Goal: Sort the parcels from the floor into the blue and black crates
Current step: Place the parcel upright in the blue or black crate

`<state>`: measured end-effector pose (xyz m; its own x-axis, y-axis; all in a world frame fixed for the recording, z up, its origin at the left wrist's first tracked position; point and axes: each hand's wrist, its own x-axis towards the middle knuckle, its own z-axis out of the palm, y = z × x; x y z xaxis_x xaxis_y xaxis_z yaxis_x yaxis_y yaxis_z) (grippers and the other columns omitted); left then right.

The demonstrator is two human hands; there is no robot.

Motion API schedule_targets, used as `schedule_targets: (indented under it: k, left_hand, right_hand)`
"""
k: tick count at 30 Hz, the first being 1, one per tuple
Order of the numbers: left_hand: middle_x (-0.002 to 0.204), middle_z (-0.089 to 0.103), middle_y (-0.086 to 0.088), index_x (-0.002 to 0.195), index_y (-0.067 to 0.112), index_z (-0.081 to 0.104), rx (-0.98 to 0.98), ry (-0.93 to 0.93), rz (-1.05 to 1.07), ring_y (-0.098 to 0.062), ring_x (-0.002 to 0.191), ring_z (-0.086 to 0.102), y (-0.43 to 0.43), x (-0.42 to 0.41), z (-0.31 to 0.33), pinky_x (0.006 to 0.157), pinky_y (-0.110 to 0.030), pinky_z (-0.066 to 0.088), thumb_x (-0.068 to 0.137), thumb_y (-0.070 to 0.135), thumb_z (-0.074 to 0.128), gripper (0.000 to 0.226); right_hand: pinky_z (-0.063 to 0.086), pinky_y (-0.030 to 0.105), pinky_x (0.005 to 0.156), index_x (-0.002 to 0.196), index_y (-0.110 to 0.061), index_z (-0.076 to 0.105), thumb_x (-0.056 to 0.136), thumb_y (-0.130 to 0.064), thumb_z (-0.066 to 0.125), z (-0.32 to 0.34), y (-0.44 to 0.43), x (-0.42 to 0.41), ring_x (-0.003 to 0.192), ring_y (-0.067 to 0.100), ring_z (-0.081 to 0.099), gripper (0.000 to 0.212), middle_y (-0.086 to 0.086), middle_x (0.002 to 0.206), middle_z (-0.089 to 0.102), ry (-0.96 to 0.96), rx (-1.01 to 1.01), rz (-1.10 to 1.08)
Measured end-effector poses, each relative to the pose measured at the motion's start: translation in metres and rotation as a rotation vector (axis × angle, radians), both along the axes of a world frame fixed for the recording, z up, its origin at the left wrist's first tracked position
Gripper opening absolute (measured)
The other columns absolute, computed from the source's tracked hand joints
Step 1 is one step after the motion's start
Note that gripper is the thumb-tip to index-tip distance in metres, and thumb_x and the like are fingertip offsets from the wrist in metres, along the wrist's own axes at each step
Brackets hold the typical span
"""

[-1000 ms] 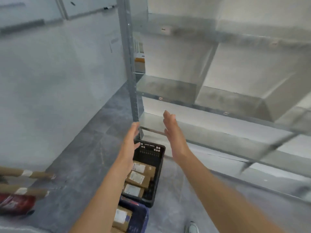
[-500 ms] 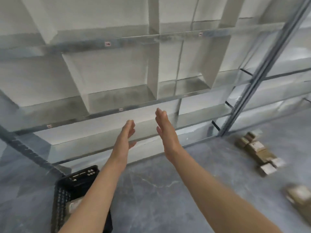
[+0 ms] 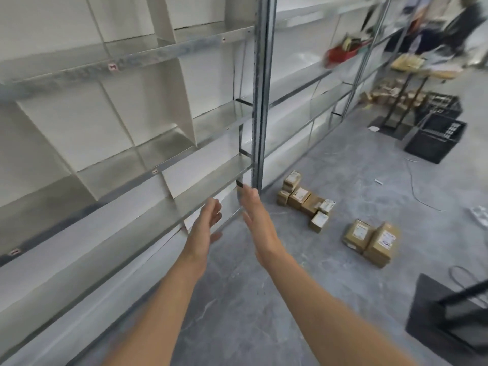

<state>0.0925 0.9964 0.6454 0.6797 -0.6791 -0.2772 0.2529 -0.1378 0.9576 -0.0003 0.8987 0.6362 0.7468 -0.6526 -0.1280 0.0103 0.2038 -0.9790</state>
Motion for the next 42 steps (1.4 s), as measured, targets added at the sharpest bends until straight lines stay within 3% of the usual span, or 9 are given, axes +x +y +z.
schedule_targets:
  k: [6, 12, 15, 18, 25, 31, 34, 38, 42]
  left_hand:
    - [0.140, 0.057, 0.019, 0.138, 0.035, 0.054, 0.041, 0.021, -0.145, -0.002, 0.130, 0.052, -0.081, -0.003, -0.012, 0.111, -0.044, 0.043, 0.103, 0.061, 0.035, 0.048]
    - [0.140, 0.058, 0.014, 0.137, 0.033, 0.058, 0.076, 0.052, -0.266, -0.004, 0.128, 0.053, -0.166, 0.028, -0.040, 0.109, -0.043, 0.045, 0.103, 0.060, 0.038, 0.049]
    - [0.144, 0.055, 0.014, 0.145, 0.032, 0.053, 0.108, 0.065, -0.339, -0.003, 0.129, 0.052, -0.207, 0.055, -0.059, 0.101, -0.035, 0.047, 0.102, 0.063, 0.034, 0.056]
    - [0.144, 0.054, 0.014, 0.146, 0.030, 0.051, 0.155, 0.090, -0.394, 0.000, 0.125, 0.052, -0.244, 0.082, -0.072, 0.093, -0.031, 0.046, 0.102, 0.064, 0.033, 0.058]
    - [0.149, 0.051, 0.011, 0.147, 0.031, 0.049, 0.231, 0.106, -0.495, -0.007, 0.133, 0.049, -0.322, 0.126, -0.089, 0.111, -0.042, 0.040, 0.102, 0.064, 0.033, 0.057]
    - [0.152, 0.050, 0.010, 0.149, 0.027, 0.048, 0.278, 0.115, -0.552, -0.007, 0.135, 0.048, -0.391, 0.137, -0.103, 0.107, -0.039, 0.040, 0.100, 0.065, 0.036, 0.063]
    - [0.155, 0.047, 0.009, 0.152, 0.026, 0.045, 0.311, 0.110, -0.571, -0.007, 0.138, 0.045, -0.430, 0.139, -0.116, 0.106, -0.038, 0.038, 0.100, 0.066, 0.034, 0.067]
    - [0.156, 0.046, 0.007, 0.153, 0.023, 0.044, 0.377, 0.112, -0.573, -0.008, 0.139, 0.045, -0.493, 0.134, -0.131, 0.115, -0.045, 0.038, 0.103, 0.064, 0.033, 0.066]
    - [0.158, 0.045, 0.004, 0.154, 0.021, 0.043, 0.456, 0.139, -0.552, -0.011, 0.141, 0.044, -0.559, 0.122, -0.149, 0.118, -0.048, 0.036, 0.104, 0.062, 0.033, 0.066]
  right_hand:
    - [0.022, 0.043, 0.128, 0.158, -0.050, 0.036, 0.076, -0.100, 0.040, -0.015, -0.059, -0.017, 0.153, 0.002, 0.030, 0.096, -0.021, 0.168, 0.031, 0.035, 0.083, -0.141]
    - [0.020, 0.043, 0.129, 0.160, -0.047, 0.032, 0.088, -0.089, 0.034, -0.041, -0.124, 0.001, 0.154, 0.003, 0.028, 0.083, -0.021, 0.169, 0.028, 0.089, 0.116, -0.278]
    - [0.018, 0.046, 0.130, 0.161, -0.049, 0.030, 0.081, -0.097, 0.036, -0.054, -0.159, 0.018, 0.155, 0.007, 0.026, 0.093, -0.021, 0.170, 0.025, 0.126, 0.132, -0.336]
    - [0.016, 0.048, 0.131, 0.161, -0.047, 0.030, 0.086, -0.090, 0.034, -0.058, -0.194, 0.034, 0.156, 0.007, 0.024, 0.086, -0.020, 0.170, 0.026, 0.168, 0.157, -0.408]
    - [0.016, 0.040, 0.130, 0.164, -0.042, 0.027, 0.090, -0.083, 0.031, -0.068, -0.261, 0.064, 0.156, 0.004, 0.023, 0.084, -0.021, 0.170, 0.025, 0.194, 0.171, -0.511]
    - [0.020, 0.039, 0.129, 0.162, -0.041, 0.030, 0.082, -0.086, 0.036, -0.086, -0.328, 0.073, 0.155, 0.005, 0.027, 0.092, -0.015, 0.169, 0.028, 0.178, 0.196, -0.561]
    - [0.023, 0.035, 0.126, 0.151, -0.049, 0.040, 0.081, -0.085, 0.038, -0.100, -0.371, 0.072, 0.153, 0.005, 0.030, 0.078, -0.014, 0.168, 0.031, 0.175, 0.233, -0.588]
    - [0.021, 0.037, 0.128, 0.164, -0.035, 0.029, 0.085, -0.081, 0.036, -0.124, -0.437, 0.065, 0.155, 0.007, 0.028, 0.092, -0.010, 0.171, 0.028, 0.206, 0.301, -0.589]
    - [0.019, 0.041, 0.130, 0.165, -0.034, 0.026, 0.083, -0.083, 0.036, -0.146, -0.503, 0.056, 0.156, 0.010, 0.026, 0.097, -0.010, 0.171, 0.027, 0.246, 0.376, -0.571]
